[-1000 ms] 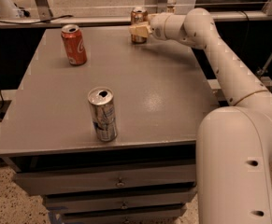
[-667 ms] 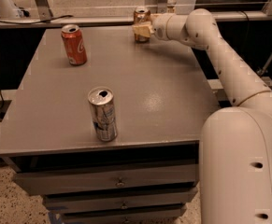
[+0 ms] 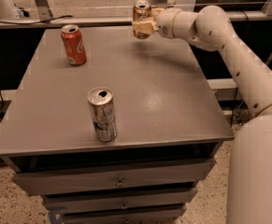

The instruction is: Knock orange can over

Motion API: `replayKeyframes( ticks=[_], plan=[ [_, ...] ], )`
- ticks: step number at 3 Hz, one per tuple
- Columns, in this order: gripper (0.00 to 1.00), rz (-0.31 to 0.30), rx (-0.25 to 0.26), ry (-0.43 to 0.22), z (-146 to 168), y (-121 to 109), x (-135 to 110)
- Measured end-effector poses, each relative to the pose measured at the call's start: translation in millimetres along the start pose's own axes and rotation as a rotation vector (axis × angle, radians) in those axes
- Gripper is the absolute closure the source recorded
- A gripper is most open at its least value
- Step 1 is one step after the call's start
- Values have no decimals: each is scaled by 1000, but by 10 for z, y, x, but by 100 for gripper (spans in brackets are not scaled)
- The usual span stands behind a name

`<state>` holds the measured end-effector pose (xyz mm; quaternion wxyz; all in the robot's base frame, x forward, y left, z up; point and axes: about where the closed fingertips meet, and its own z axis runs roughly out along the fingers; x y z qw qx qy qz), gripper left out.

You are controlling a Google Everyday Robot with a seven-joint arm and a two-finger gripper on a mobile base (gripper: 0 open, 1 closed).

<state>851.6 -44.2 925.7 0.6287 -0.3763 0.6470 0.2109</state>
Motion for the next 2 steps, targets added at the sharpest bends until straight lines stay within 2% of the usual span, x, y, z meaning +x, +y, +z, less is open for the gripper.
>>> replayKeyframes(
  ticks=[1,2],
  plan=[
    [100,-80,-29,-13,-216,313,-322],
    [100,-83,-52,-4,-180,449,-307]
  ],
)
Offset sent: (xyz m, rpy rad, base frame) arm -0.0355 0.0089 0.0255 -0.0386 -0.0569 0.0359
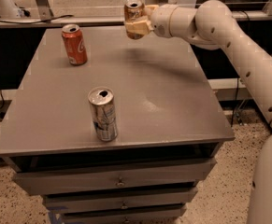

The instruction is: Knock orange can over

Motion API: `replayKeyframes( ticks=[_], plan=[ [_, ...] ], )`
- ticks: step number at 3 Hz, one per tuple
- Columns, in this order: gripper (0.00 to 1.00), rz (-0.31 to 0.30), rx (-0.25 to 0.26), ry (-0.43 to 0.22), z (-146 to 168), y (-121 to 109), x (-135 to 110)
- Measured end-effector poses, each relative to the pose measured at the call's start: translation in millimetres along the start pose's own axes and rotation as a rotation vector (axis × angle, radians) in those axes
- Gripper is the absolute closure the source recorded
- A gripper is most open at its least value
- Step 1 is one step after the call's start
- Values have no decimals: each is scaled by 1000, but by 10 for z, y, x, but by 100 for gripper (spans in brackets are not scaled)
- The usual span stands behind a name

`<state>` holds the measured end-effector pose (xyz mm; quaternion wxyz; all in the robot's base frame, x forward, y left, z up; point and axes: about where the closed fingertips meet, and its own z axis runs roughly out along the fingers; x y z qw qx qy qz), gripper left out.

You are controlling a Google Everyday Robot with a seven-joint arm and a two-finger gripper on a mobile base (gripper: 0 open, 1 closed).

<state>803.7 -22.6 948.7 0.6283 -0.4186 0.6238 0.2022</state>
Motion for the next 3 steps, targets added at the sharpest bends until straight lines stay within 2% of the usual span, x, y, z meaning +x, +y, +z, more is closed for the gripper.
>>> replayKeyframes(
  ticks=[1,2,3],
  plan=[
    [100,-48,-23,-8,44,25,-49],
    [100,-218,-72,-8,40,205,-146],
    [100,-458,-122,27,-41,441,-225]
  ],
)
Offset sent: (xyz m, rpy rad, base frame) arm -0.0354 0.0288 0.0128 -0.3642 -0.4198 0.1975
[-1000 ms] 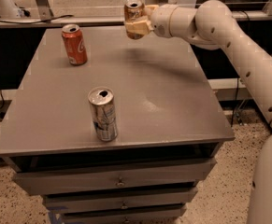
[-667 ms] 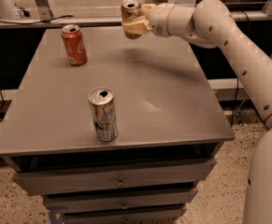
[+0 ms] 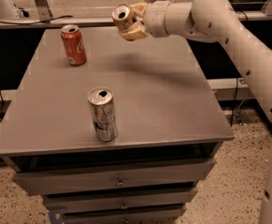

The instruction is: Knock orange can over

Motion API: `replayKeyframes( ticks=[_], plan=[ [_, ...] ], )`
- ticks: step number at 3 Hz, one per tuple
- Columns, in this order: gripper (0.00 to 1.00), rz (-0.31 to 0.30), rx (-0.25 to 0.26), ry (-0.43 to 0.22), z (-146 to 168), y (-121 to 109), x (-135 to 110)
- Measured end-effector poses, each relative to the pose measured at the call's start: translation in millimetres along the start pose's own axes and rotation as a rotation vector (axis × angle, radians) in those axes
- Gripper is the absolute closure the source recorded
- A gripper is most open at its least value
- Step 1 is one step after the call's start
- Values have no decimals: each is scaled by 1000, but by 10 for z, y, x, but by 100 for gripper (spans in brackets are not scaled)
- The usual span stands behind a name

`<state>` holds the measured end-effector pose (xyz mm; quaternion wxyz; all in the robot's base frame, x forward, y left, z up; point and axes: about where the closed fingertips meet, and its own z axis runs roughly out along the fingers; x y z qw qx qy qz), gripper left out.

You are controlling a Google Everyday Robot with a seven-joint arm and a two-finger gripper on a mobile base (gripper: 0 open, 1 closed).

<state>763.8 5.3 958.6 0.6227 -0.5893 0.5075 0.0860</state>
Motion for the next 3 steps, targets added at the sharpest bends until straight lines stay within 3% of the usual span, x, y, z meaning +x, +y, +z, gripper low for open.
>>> replayKeyframes(
  ticks=[1,2,3],
  plan=[
    [100,-211,-108,89,-90,242,-106],
    [100,-366,-209,207,-221,394,-91],
    [100,-493,-286,343,-329,401,-26]
  ],
)
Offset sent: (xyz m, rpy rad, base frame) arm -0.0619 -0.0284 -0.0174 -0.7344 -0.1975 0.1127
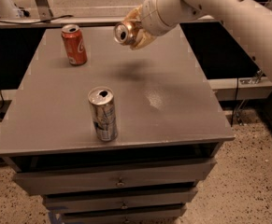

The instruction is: Knock orange can over

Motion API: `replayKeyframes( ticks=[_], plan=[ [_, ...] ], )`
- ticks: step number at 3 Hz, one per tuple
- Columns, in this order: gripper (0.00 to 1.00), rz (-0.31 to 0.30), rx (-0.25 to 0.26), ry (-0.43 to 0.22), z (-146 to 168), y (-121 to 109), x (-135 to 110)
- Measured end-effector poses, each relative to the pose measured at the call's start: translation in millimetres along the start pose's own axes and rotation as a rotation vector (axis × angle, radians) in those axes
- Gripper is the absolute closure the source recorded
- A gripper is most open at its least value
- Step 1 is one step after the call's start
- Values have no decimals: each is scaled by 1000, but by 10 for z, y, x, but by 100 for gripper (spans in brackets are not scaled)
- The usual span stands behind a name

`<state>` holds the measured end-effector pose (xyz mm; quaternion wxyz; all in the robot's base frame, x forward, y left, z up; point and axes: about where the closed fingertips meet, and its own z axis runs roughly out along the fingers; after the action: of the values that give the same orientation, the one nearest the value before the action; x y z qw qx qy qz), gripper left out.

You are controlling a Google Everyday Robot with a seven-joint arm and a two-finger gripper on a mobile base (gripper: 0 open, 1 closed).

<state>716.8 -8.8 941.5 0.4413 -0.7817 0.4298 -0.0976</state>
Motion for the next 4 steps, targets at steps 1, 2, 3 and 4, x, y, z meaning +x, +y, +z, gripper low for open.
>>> replayKeyframes(
  ticks=[1,2,3,4],
  plan=[
    [100,-30,-121,92,10,56,139],
    [100,-4,-261,136,42,126,259],
    [100,46,-414,145,36,371,342],
    [100,94,-592,128,56,750,338]
  ],
)
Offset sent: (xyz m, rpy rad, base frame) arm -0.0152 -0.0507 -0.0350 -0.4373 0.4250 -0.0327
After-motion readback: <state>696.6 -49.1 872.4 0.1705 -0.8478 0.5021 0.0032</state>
